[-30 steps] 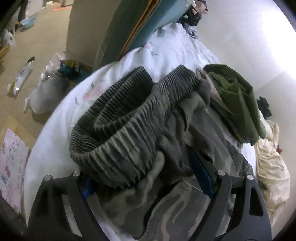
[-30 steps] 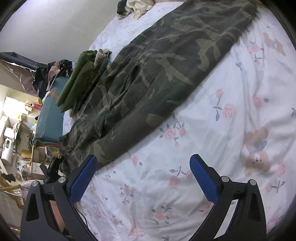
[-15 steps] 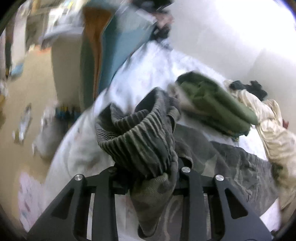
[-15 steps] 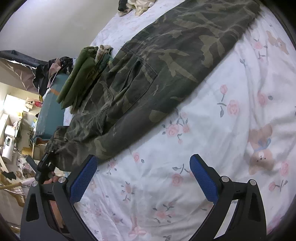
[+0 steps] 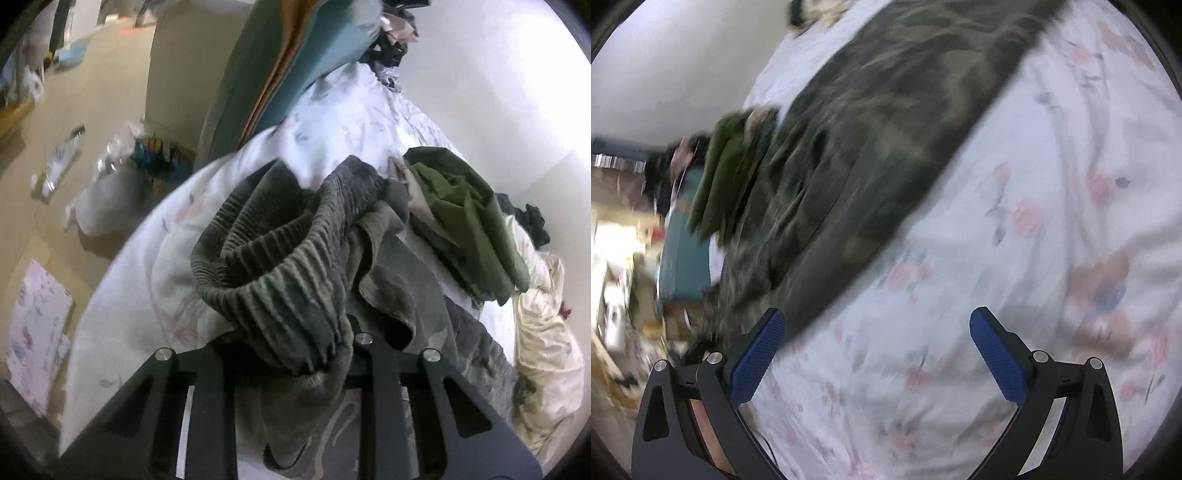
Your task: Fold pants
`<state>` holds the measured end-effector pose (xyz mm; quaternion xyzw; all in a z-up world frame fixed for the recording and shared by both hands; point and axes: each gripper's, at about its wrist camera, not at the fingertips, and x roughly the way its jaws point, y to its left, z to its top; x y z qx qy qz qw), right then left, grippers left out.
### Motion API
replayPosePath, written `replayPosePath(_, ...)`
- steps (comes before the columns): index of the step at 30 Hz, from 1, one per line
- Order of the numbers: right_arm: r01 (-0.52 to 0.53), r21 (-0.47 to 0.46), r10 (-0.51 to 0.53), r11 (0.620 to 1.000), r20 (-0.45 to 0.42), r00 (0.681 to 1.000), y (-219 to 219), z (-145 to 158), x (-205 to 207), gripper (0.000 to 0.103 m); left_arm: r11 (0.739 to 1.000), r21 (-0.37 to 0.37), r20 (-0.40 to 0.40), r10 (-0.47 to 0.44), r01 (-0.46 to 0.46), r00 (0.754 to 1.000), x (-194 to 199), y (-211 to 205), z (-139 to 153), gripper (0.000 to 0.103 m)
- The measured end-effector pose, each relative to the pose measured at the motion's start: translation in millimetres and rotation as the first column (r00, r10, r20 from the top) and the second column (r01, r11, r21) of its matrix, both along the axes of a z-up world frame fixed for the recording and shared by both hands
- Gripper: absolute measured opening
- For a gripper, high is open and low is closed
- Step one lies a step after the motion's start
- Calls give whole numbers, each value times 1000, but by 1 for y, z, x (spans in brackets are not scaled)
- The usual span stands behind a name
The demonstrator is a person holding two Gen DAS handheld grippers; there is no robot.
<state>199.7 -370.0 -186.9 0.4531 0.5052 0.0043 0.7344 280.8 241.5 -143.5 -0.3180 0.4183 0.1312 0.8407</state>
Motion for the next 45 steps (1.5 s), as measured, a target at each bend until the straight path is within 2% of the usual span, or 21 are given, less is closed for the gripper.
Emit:
replayPosePath(3, 80, 77, -79, 994, -8, 997, -25, -22, 19, 103, 996, 92, -35, -15, 18, 999, 5, -13, 15, 21)
replayPosePath(5, 143, 166, -150, 976, 27, 988, -46, -30, 35, 103, 997, 77, -48, 7, -3, 999, 5, -12, 18, 21)
replayPosePath(8, 231, 197, -249, 953, 73, 966, -76, -27, 43, 103, 998, 60, -64, 10, -6, 998, 6, -9, 17, 21)
replayPosePath(14, 398, 128, -411, 908, 104, 906, -168, -22, 64, 102, 996, 91, -89, 3, 5, 996, 6, -12, 10, 21)
replayPosePath(17, 436, 22, -435, 899, 149, 888, -223, -15, 81, 100, 993, 117, -101, -4, 16, 995, 7, -14, 9, 21)
replayPosePath(19, 447, -53, -435, 893, 156, 887, -255, -13, 91, 92, 989, 146, -120, -15, 32, 993, 9, -18, 9, 21)
replayPosePath(20, 458, -88, -442, 884, 156, 883, -268, -13, 95, 83, 986, 160, -129, -19, 39, 991, 10, -20, 9, 21)
replayPosePath(22, 463, -98, -447, 881, 152, 882, -290, -19, 104, 79, 984, 172, -144, -13, 38, 989, 11, -21, 7, 21)
replayPosePath(24, 416, -149, -401, 897, 120, 908, -295, -24, 117, 78, 983, 178, -153, -5, 32, 988, 11, -22, 6, 21)
replayPosePath(26, 365, -255, -347, 895, 114, 931, -289, -16, 130, 75, 986, 165, -159, 20, 6, 987, 8, -23, 4, 21)
replayPosePath(28, 407, -257, -390, 877, 117, 914, -292, -16, 127, 49, 987, 162, -169, 39, -12, 985, 7, -26, 5, 21)
replayPosePath(29, 434, -238, -419, 869, 111, 901, -295, -17, 126, 13, 985, 172, -172, 40, -10, 984, 7, -28, 6, 21)
replayPosePath(30, 451, -198, -440, 870, 102, 892, -298, -21, 122, 7, 983, 183, -177, 34, -1, 984, 7, -30, 9, 20)
replayPosePath(31, 447, -204, -436, 871, 98, 894, -299, -20, 121, 7, 983, 183, -174, 29, 3, 984, 8, -30, 13, 20)
replayPosePath(33, 403, -298, -393, 865, 96, 914, -294, -5, 122, 4, 988, 157, -156, 19, 6, 988, 6, -29, 25, 20)
replayPosePath(35, 404, -305, -385, 862, 124, 915, -296, 14, 118, 4, 995, 100, -106, -8, 19, 994, 0, -29, 40, 19)
replayPosePath(37, 400, -312, -370, 862, 152, 916, -296, 38, 117, 3, 995, 87, -80, -34, 41, 996, -6, -33, 58, 19)
replayPosePath(41, 372, -346, -330, 861, 177, 927, -287, 81, 120, 3, 998, 4, -24, -70, 70, 997, -26, -28, 97, 18)
replayPosePath(45, 349, -380, -309, 856, 165, 937, -270, 114, 100, 3, 993, 23, -17, -113, 114, 993, -49, -22, 125, 18)
